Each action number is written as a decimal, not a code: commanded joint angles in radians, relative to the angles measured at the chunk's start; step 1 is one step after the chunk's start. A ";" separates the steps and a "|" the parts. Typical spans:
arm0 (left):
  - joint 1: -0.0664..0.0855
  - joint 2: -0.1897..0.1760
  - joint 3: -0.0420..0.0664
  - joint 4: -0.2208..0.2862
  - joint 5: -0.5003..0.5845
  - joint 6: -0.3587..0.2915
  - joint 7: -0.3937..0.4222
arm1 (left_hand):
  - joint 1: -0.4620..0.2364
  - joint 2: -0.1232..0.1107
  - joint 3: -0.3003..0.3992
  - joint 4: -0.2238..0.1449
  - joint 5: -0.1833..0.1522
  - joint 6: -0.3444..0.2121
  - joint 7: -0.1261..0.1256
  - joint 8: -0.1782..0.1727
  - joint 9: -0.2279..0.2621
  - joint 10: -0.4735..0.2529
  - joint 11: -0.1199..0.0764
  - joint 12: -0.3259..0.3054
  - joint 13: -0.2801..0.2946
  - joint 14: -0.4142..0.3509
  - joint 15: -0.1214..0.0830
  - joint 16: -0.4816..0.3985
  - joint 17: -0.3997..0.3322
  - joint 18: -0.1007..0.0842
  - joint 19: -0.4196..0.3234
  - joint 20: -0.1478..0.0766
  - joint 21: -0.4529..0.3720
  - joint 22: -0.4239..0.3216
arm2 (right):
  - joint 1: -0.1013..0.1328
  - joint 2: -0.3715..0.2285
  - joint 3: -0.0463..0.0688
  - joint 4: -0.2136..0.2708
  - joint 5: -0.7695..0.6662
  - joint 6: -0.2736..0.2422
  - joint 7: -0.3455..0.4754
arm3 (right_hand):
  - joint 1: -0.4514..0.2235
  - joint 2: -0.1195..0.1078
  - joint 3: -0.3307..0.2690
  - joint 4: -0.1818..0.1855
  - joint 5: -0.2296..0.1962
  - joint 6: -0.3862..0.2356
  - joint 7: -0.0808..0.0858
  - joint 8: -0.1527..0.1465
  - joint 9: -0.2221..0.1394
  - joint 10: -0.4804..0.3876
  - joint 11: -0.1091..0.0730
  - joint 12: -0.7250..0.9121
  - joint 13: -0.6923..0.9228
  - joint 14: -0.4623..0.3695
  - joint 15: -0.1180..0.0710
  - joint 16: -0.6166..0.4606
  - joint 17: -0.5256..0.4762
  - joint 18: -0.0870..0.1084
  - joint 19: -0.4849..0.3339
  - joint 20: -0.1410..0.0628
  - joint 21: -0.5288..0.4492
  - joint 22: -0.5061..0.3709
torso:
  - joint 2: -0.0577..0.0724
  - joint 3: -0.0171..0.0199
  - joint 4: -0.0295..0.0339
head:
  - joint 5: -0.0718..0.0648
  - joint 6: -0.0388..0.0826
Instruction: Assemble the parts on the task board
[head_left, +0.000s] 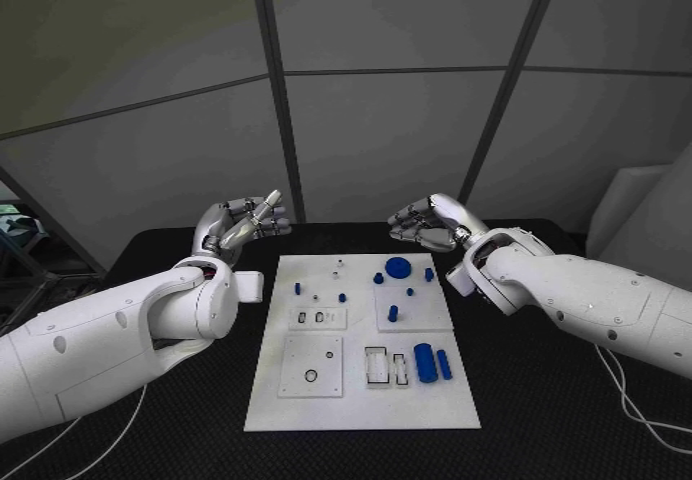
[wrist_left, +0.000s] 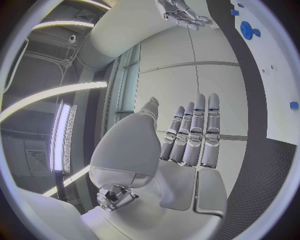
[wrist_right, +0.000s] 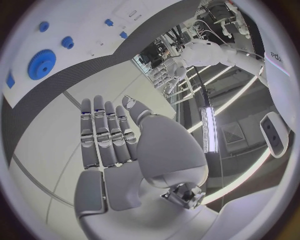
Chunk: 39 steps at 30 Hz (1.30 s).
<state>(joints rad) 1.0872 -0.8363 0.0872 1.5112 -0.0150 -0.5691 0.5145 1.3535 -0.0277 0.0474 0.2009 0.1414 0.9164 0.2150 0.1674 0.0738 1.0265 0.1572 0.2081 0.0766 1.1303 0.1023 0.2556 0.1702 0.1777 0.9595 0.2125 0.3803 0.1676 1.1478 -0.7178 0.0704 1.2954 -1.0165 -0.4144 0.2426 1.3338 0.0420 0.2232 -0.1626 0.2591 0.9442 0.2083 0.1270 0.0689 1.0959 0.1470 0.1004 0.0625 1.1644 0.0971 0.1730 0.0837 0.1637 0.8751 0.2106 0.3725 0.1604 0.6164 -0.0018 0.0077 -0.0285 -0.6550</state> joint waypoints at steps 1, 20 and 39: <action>0.002 -0.015 0.001 0.033 -0.024 0.061 -0.022 | 0.020 0.000 -0.005 -0.019 -0.006 0.018 -0.005 -0.003 -0.005 0.025 -0.007 -0.009 -0.001 0.027 -0.007 -0.011 0.013 0.007 0.022 -0.010 0.006 -0.002 | 0.016 0.001 0.001 0.002 -0.244 0.076 -0.086 | -0.005 -0.044 0.037 -0.021 -0.014 0.075 -0.020 -0.020 -0.001 0.098 -0.032 -0.033 0.002 0.179 -0.053 0.035 0.033 0.019 0.130 -0.064 0.149 0.073 | 0.023 -0.0030 0.0117 | -0.010 0.004; 0.001 -0.060 0.001 0.152 -0.034 0.094 -0.053 | 0.034 0.002 -0.018 -0.038 -0.006 0.030 -0.006 -0.022 -0.008 0.040 -0.007 -0.036 -0.005 0.024 -0.006 -0.046 0.025 0.004 0.030 -0.010 -0.004 -0.010 | 0.048 0.019 0.001 0.036 -0.653 0.297 -0.320 | -0.051 -0.117 0.080 0.030 -0.040 0.083 -0.046 -0.063 -0.002 0.065 -0.046 -0.039 0.001 0.278 -0.074 -0.007 0.090 -0.033 0.372 -0.101 0.715 0.618 | 0.082 -0.0176 0.0552 | -0.050 0.005; 0.001 -0.058 0.001 0.152 -0.034 0.100 -0.059 | 0.029 0.003 -0.026 -0.039 -0.006 0.028 0.000 -0.031 -0.009 0.038 -0.002 -0.047 -0.006 0.022 -0.002 -0.058 0.029 0.004 0.031 -0.008 -0.008 -0.013 | 0.048 0.042 0.001 0.011 -0.718 0.315 -0.365 | -0.030 -0.126 0.079 0.051 -0.041 0.064 -0.041 -0.062 -0.002 -0.007 -0.036 -0.036 0.002 0.290 -0.068 -0.035 0.110 -0.046 0.386 -0.092 0.817 0.738 | 0.094 -0.0163 0.0594 | -0.050 0.002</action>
<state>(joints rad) 1.0867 -0.8946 0.0873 1.6615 -0.0392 -0.4855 0.4560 1.3808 -0.0301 0.0276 0.1624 0.1416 0.9418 0.2089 0.1424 0.0657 1.0601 0.1520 0.1663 0.0715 1.1545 0.0948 0.2033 0.1979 0.1773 0.9828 0.2022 0.3778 0.1563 1.1932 -0.6771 0.0705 1.3080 -1.7049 -0.1116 -0.1035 1.2907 -0.0828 0.3017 -0.1170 0.2229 1.0152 0.1695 0.0694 0.0677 1.0947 0.1143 0.0654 0.0628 1.4475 0.0284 0.1413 0.1922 0.1235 1.2550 0.1159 1.1841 0.8970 0.7089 -0.0196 0.0679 -0.0801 -0.6534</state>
